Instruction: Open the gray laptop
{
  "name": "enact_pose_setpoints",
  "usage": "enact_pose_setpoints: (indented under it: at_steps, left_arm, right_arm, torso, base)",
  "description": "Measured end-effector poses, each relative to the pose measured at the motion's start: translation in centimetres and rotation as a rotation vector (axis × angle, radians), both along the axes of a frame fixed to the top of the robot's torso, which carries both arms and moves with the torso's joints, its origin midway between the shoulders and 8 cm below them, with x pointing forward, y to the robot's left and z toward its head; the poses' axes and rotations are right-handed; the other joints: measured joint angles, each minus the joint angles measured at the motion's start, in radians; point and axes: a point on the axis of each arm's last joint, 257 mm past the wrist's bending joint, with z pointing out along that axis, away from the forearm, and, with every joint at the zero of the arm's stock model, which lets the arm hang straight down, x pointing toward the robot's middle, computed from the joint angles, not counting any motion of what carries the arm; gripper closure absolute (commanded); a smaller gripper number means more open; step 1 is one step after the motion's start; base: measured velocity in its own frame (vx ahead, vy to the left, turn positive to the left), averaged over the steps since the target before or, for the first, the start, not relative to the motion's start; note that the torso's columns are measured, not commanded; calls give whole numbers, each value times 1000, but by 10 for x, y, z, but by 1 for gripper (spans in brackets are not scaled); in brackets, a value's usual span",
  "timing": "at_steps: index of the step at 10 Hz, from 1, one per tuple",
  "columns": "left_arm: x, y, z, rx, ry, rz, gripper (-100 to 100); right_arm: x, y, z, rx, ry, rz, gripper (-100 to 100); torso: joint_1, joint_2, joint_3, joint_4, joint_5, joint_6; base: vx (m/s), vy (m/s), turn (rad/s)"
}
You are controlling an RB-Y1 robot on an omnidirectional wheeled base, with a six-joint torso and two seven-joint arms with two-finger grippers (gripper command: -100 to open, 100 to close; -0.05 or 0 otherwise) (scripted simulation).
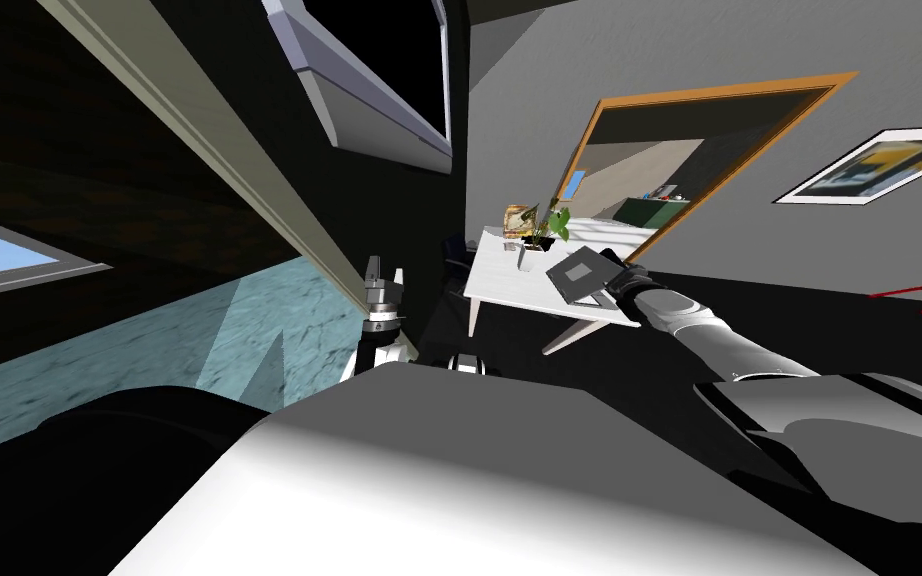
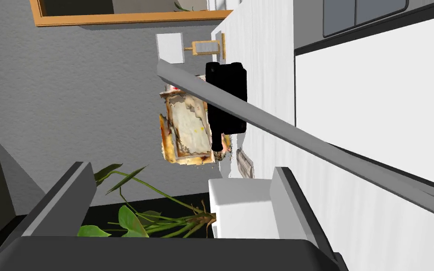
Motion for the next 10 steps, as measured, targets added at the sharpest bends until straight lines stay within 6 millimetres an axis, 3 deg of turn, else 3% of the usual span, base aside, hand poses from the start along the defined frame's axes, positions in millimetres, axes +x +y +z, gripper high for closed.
enact_pose_setpoints:
  at_steps: [4,5,7,9,10]
  left_arm:
    - [0,0,0,0,0,0,0]
    - [0,0,0,0,0,0,0]
    - [0,0,0,0,0,0,0]
    - [0,0,0,0,0,0,0]
    - [0,0,0,0,0,0,0]
  right_arm:
    - [-3,1,-2,-138,51,23,-100]
    - [-3,1,-2,-138,51,22,100]
    - [-6,1,-2,-127,29,13,100]
    - [-10,2,1,-119,1,1,100]
    - [-11,1,1,-116,1,-3,100]
  torso:
    - [2,0,0,0,1,0]
    - [3,0,0,0,1,0]
    - [-2,2,1,0,0,-2]
    - [1,2,1,1,0,1]
    - [5,0,0,0,2,0]
  base:
    - [-11,-25,25]
    - [0,0,0]
    - [-34,-94,253]
    - [-24,-32,-32]
    - [-34,-75,328]
